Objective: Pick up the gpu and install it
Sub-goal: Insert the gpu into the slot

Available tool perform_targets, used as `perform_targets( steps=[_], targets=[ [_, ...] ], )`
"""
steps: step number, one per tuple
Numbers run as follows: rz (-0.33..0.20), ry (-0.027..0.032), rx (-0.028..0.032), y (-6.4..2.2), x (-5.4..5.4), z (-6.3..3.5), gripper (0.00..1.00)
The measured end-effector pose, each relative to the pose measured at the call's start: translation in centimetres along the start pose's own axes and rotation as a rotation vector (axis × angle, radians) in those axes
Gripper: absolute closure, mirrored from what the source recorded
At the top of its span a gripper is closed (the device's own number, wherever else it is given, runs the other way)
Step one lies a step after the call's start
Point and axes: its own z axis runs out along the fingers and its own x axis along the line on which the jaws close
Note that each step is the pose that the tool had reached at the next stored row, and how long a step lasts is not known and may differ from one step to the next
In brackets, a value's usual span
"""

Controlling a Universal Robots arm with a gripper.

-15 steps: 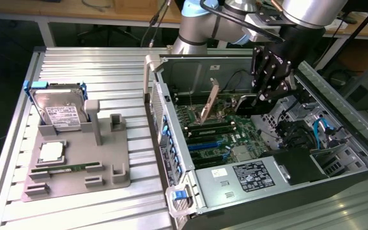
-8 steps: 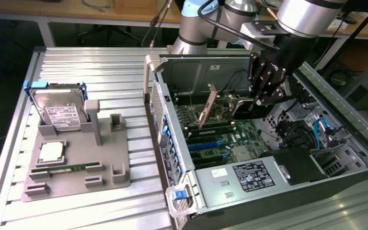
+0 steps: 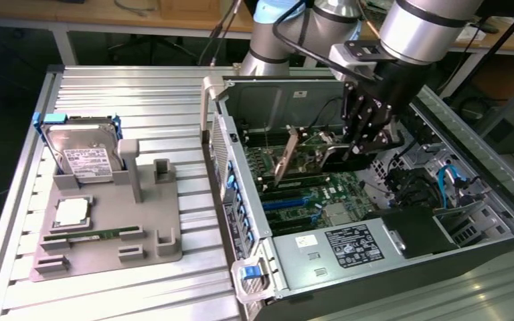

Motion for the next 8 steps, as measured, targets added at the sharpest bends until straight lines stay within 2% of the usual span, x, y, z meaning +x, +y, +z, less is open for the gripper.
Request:
perform_targets(
  steps=[8],
  targets=[
    [-0.002, -0.0001, 0.0, 0.72, 0.0, 1.66, 0.73]
  ],
)
